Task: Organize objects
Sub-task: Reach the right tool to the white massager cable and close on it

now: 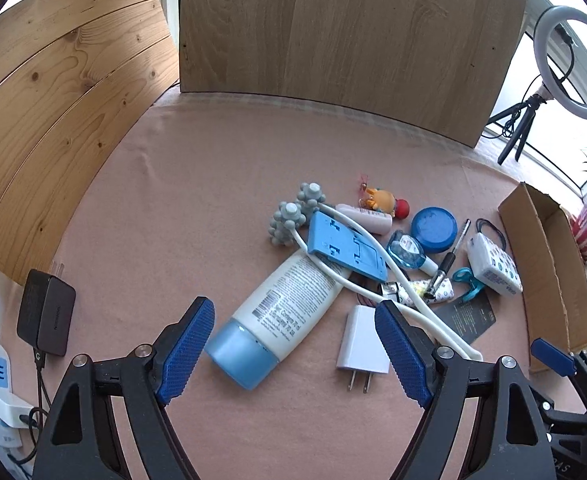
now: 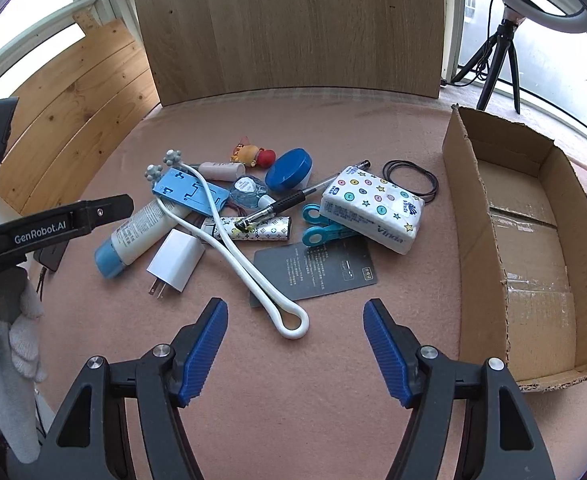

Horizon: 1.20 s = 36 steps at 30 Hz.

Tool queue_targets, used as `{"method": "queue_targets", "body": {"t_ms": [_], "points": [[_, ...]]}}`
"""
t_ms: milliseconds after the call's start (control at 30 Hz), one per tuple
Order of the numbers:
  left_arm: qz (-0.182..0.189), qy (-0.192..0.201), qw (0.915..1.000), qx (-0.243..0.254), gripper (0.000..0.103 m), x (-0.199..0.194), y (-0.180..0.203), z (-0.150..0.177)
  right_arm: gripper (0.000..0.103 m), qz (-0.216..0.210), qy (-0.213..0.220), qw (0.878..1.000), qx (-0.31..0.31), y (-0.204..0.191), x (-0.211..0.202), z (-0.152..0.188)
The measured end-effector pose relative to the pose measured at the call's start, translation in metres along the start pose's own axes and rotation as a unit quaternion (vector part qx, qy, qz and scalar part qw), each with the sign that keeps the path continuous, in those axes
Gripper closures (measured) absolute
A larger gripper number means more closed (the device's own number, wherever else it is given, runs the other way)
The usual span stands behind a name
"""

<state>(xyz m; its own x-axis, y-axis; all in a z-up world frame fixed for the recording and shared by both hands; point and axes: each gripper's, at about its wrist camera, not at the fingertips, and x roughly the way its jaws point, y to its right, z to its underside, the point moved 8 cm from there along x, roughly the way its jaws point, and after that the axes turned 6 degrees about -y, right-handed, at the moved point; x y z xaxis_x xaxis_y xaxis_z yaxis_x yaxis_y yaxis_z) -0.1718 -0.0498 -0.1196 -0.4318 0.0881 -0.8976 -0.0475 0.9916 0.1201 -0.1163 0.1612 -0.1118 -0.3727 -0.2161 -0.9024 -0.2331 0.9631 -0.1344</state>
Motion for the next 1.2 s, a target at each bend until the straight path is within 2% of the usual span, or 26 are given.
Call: {"method": "queue_targets", "body": {"t_ms": [100, 300, 567, 733, 767, 1033, 1100, 1167, 1200], "points": [[-0.005, 0.000, 1.0000, -0.001, 0.018, 0.010, -0.005, -0.026, 0.036, -0.004, -0.010, 1.000, -0.010, -0.005, 0.008, -0.004], [0.008, -0.033, 0.9994, -0.009, 0.019, 0.042, -0.006, -0.059, 0.036, -0.005, -0.022, 0.999, -0.025, -0.011, 0.021, -0.012], [0.018, -0.056, 0.9982, -0.011, 0.031, 0.070, -0.007, -0.069, 0.036, 0.005, -0.034, 0.998, -0.059, -0.020, 0.032, -0.018], [0.026, -0.068, 0.9973, -0.007, 0.042, 0.078, -0.005, -0.066, 0.036, 0.007, -0.044, 0.996, -0.079, -0.025, 0.039, -0.018], [0.029, -0.070, 0.9971, -0.008, 0.043, 0.079, -0.005, -0.065, 0.038, 0.007, -0.046, 0.995, -0.083, -0.026, 0.041, -0.018], [0.055, -0.070, 0.9959, -0.010, 0.060, 0.083, -0.002, -0.067, 0.072, -0.007, -0.075, 0.993, -0.090, -0.033, 0.052, -0.011], [0.061, -0.069, 0.9956, -0.012, 0.062, 0.082, -0.004, -0.065, 0.073, -0.010, -0.078, 0.993, -0.088, -0.035, 0.051, -0.008], [0.070, -0.072, 0.9949, -0.012, 0.066, 0.081, -0.005, -0.059, 0.081, -0.019, -0.086, 0.992, -0.088, -0.036, 0.051, -0.004], [0.077, -0.074, 0.9941, -0.014, 0.070, 0.080, -0.006, -0.057, 0.081, -0.026, -0.091, 0.992, -0.087, -0.038, 0.051, -0.002]]}}
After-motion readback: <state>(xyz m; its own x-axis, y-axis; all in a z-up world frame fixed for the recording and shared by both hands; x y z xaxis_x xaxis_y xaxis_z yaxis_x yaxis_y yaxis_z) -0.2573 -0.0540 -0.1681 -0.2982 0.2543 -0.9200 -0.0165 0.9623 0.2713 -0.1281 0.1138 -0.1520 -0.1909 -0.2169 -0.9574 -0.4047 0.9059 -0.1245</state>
